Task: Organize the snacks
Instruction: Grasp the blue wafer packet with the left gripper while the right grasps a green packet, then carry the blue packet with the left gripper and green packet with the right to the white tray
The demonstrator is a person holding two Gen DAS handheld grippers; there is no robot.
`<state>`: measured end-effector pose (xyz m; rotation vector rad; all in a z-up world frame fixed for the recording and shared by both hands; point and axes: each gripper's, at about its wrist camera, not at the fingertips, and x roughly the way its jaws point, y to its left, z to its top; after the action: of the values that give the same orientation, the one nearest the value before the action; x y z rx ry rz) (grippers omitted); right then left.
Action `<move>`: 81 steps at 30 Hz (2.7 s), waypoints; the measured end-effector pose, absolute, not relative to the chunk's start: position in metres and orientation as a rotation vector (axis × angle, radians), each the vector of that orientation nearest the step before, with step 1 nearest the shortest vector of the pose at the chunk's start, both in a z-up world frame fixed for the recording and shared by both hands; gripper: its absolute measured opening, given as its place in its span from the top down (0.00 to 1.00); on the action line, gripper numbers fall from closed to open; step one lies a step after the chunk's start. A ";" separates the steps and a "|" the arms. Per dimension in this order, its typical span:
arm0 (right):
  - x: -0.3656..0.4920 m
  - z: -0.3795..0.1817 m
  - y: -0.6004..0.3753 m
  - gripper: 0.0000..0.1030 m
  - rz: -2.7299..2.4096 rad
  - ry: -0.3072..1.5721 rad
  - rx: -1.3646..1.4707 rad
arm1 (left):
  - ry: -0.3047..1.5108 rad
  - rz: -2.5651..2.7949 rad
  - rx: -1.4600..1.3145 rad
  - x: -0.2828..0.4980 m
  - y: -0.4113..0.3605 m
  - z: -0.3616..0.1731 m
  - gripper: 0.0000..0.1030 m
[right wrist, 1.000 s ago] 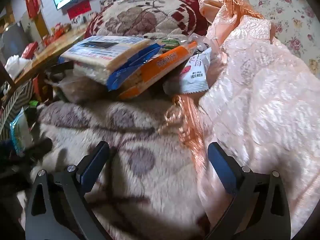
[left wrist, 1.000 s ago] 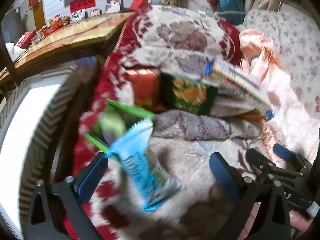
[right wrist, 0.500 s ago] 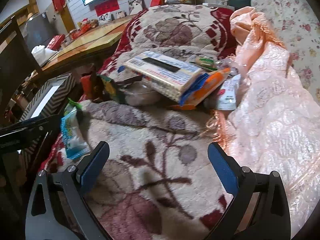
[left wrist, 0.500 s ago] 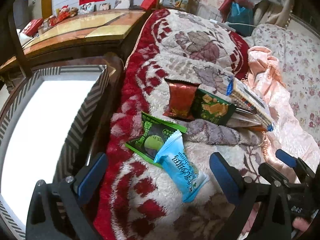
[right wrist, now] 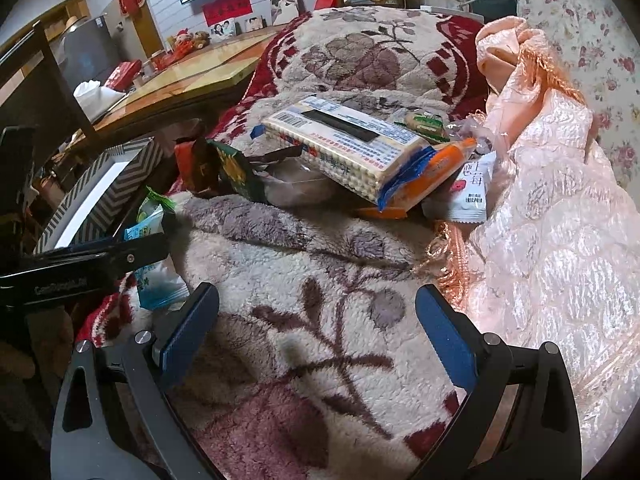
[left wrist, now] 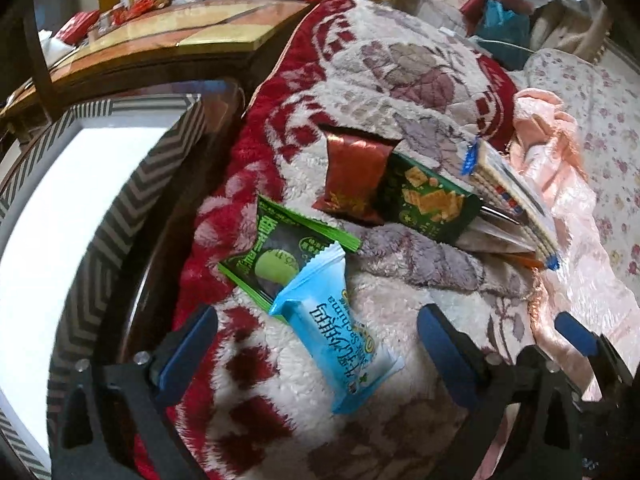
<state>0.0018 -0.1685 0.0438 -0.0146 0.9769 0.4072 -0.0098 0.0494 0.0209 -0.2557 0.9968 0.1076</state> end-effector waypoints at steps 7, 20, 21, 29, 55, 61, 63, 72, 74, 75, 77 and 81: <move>0.006 0.049 -0.174 0.07 0.434 0.974 0.030 | 1.100 0.127 -0.293 -0.004 0.051 0.008 0.69; 0.015 0.057 -0.105 0.11 0.639 1.017 0.028 | 1.028 0.146 -0.312 -0.047 0.088 0.043 0.71; 0.017 0.056 -0.095 0.11 0.655 1.034 0.031 | 1.014 0.150 -0.309 -0.052 0.091 0.048 0.71; 0.028 0.040 -0.035 0.15 0.693 1.102 -0.025 | 0.927 0.208 -0.284 -0.080 0.120 0.087 0.71; 0.038 0.039 0.011 0.59 0.706 1.127 -0.125 | 0.897 0.322 -0.316 -0.095 0.174 0.093 0.71; 0.026 0.058 0.010 0.59 0.755 1.092 -0.109 | 0.867 0.349 -0.294 -0.101 0.176 0.105 0.71; 0.022 0.063 0.012 0.59 0.774 1.082 -0.105 | 0.859 0.360 -0.290 -0.103 0.179 0.108 0.71; 0.002 0.092 0.041 0.59 0.863 1.031 -0.134 | 0.842 0.413 -0.292 -0.113 0.200 0.119 0.71; -0.001 0.095 0.047 0.59 0.880 1.025 -0.142 | 0.842 0.424 -0.290 -0.114 0.205 0.120 0.71; -0.003 0.098 0.051 0.59 0.892 1.021 -0.148 | 0.841 0.430 -0.288 -0.115 0.207 0.119 0.71; -0.006 0.100 0.058 0.59 0.906 1.014 -0.160 | 0.840 0.443 -0.286 -0.117 0.211 0.119 0.71; -0.012 0.103 0.074 0.59 0.940 1.013 -0.183 | 0.845 0.470 -0.299 -0.119 0.224 0.116 0.71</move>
<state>-0.0116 0.0741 0.1026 -0.1830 1.0127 0.9402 -0.1187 0.2245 0.1160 -0.2993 0.8449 0.4704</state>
